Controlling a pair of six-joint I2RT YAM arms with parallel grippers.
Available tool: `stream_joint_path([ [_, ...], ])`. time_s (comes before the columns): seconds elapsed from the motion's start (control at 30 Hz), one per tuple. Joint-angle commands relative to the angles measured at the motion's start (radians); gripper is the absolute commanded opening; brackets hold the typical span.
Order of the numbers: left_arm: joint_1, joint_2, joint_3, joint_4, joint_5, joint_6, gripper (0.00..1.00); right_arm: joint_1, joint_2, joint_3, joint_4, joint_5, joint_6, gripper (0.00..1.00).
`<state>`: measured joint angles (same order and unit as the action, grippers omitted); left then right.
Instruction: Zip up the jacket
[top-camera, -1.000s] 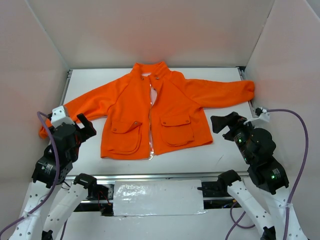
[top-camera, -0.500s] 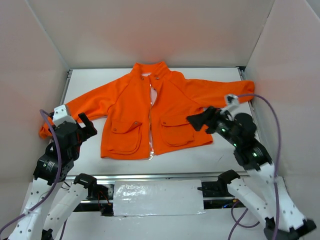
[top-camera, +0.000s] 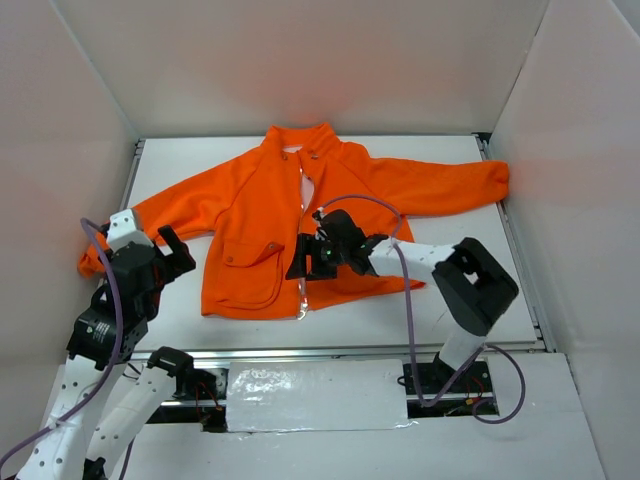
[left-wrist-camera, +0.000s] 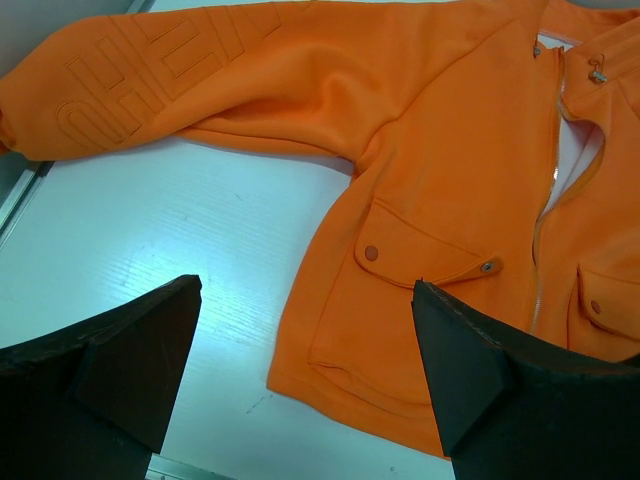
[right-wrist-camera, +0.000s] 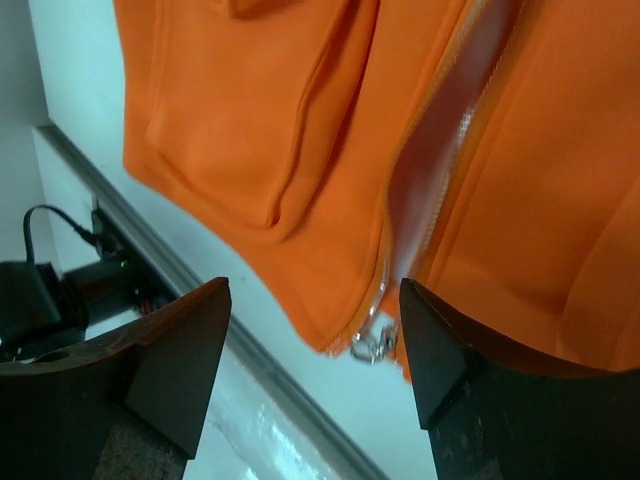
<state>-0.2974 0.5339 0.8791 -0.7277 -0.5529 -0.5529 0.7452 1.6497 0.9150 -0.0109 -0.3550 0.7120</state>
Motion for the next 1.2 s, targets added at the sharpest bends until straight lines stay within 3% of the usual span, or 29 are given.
stream_joint_path([
  [0.0, 0.001, 0.011, 0.011, 0.051, 0.025, 0.011, 1.00, 0.003, 0.059, 0.096, 0.108, 0.001, -0.014, 0.75],
  [0.27, 0.001, 0.012, 0.008, 0.059, 0.042, 0.021, 0.99, 0.005, 0.176, 0.134, 0.131, 0.011, -0.011, 0.72],
  [0.57, 0.001, 0.015, 0.006, 0.063, 0.056, 0.027, 0.99, 0.003, 0.202, 0.113, 0.143, 0.040, -0.002, 0.69],
  [0.73, 0.000, 0.015, 0.004, 0.065, 0.061, 0.030, 0.99, 0.009, 0.199, 0.075, 0.192, -0.018, 0.024, 0.58],
  [1.03, 0.001, 0.015, 0.004, 0.067, 0.065, 0.033, 0.99, 0.034, 0.209, 0.009, 0.230, -0.025, 0.070, 0.55],
  [1.07, 0.001, 0.017, 0.004, 0.068, 0.067, 0.033, 1.00, 0.034, 0.211, 0.004, 0.233, -0.024, 0.072, 0.54],
  [1.17, 0.000, 0.015, 0.004, 0.068, 0.070, 0.034, 0.99, 0.034, 0.214, -0.013, 0.247, -0.029, 0.083, 0.36],
])
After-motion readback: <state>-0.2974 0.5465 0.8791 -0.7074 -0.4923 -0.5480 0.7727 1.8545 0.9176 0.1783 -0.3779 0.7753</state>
